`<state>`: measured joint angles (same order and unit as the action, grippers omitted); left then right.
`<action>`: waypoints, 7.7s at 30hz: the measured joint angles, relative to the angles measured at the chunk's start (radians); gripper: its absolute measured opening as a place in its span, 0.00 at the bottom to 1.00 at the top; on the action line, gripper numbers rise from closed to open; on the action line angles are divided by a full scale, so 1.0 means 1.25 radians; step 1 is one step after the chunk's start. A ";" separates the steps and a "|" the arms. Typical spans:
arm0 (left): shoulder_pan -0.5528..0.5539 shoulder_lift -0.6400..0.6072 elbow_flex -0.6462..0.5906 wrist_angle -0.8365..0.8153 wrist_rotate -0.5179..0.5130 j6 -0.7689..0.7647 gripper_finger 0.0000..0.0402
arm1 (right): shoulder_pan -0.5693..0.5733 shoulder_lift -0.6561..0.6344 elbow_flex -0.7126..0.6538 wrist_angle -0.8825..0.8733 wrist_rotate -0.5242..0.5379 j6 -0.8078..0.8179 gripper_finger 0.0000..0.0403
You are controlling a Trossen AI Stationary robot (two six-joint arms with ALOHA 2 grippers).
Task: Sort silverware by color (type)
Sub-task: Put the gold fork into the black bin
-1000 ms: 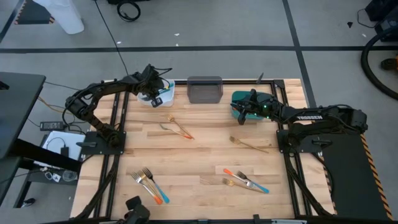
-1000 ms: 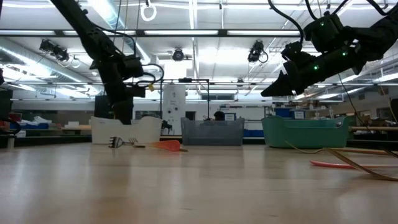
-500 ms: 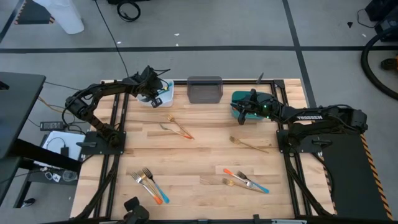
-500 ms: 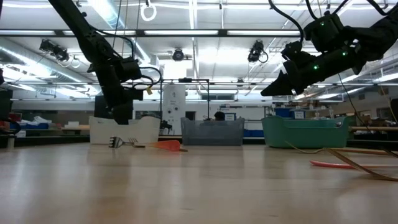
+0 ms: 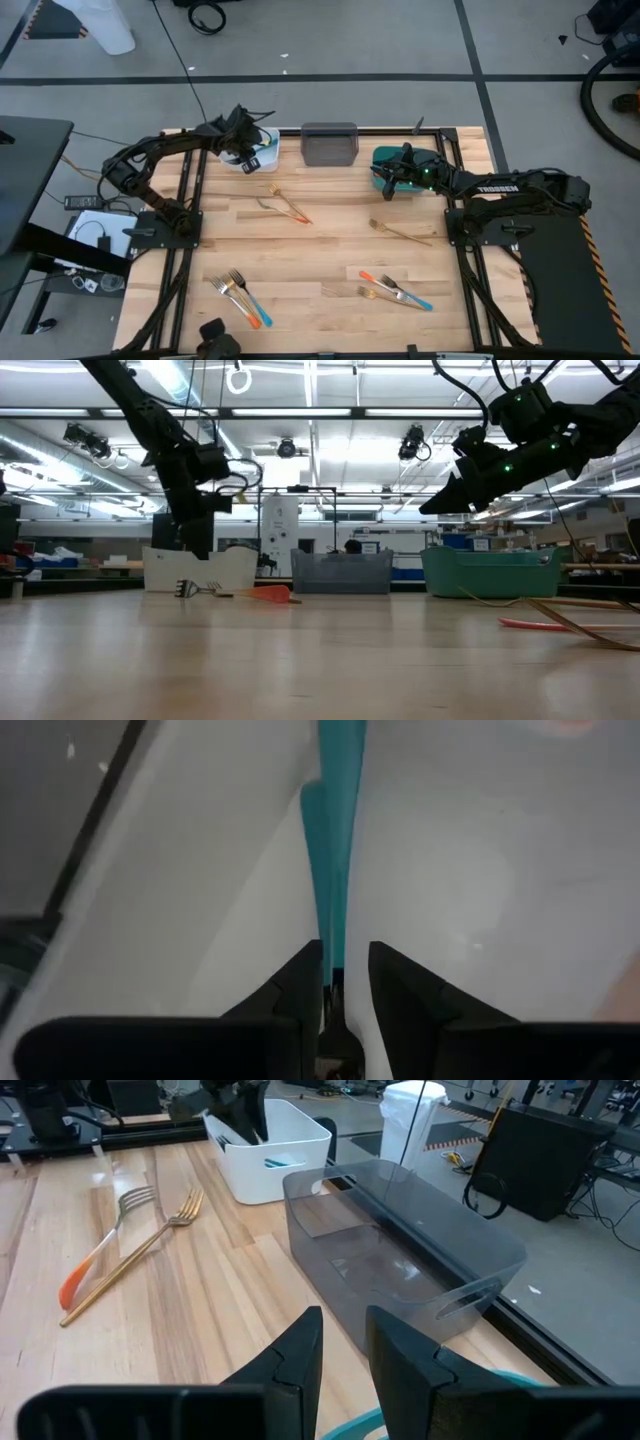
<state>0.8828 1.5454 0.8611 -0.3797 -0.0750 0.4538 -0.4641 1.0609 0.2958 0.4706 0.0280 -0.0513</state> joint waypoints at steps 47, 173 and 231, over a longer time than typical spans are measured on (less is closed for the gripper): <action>-0.427 0.091 0.112 -0.173 0.037 0.197 0.13 | 0.000 0.000 0.000 0.005 -0.003 0.005 0.22; -0.238 0.245 0.334 0.299 0.092 -0.272 0.06 | 0.044 0.001 0.000 0.059 0.004 -0.007 0.22; -0.248 0.343 0.381 0.081 0.107 -0.417 0.07 | 0.045 0.001 0.000 0.041 -0.003 -0.024 0.22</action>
<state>0.5732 1.9745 1.3373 -0.2779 0.0589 -0.0673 -0.4076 1.0622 0.2955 0.5220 0.0244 -0.0814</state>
